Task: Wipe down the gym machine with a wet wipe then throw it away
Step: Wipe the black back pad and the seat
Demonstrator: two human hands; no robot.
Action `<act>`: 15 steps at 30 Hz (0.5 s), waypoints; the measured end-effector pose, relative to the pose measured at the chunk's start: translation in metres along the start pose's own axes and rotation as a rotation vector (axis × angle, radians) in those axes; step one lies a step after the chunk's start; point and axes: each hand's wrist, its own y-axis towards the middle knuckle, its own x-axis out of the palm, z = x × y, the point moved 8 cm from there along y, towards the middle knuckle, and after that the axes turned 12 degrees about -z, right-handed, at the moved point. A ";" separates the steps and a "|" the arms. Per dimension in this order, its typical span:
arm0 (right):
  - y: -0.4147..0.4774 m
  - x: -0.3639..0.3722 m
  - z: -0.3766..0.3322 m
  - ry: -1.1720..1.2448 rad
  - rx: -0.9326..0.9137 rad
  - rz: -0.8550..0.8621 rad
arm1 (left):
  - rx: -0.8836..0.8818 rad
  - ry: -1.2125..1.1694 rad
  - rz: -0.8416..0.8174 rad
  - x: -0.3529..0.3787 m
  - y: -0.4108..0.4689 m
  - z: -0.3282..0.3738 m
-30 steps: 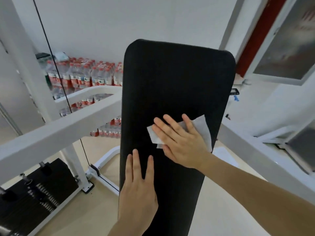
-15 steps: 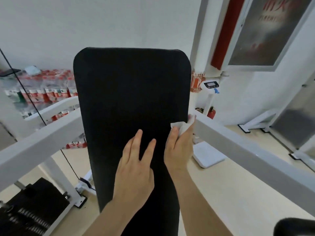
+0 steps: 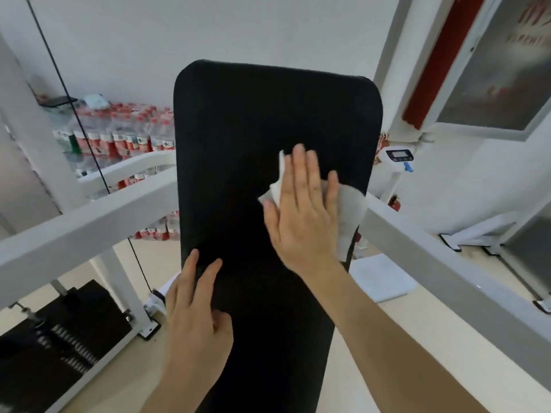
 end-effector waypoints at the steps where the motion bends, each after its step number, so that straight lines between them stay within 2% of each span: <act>1: -0.017 0.018 -0.024 -0.033 -0.129 -0.054 | -0.047 -0.008 -0.002 0.000 -0.004 -0.010; 4: -0.058 0.057 -0.069 -0.127 -0.368 -0.144 | -0.206 -0.060 -0.031 0.001 -0.015 -0.037; 7: -0.070 0.064 -0.077 -0.204 -0.523 -0.250 | -0.162 -0.170 0.037 -0.005 -0.018 -0.039; 11: -0.065 0.055 -0.073 -0.255 -0.628 -0.345 | -0.146 -0.467 -0.020 0.001 0.009 -0.022; 15: -0.058 0.043 -0.064 -0.299 -0.731 -0.331 | -0.235 -0.591 0.084 -0.005 0.020 -0.027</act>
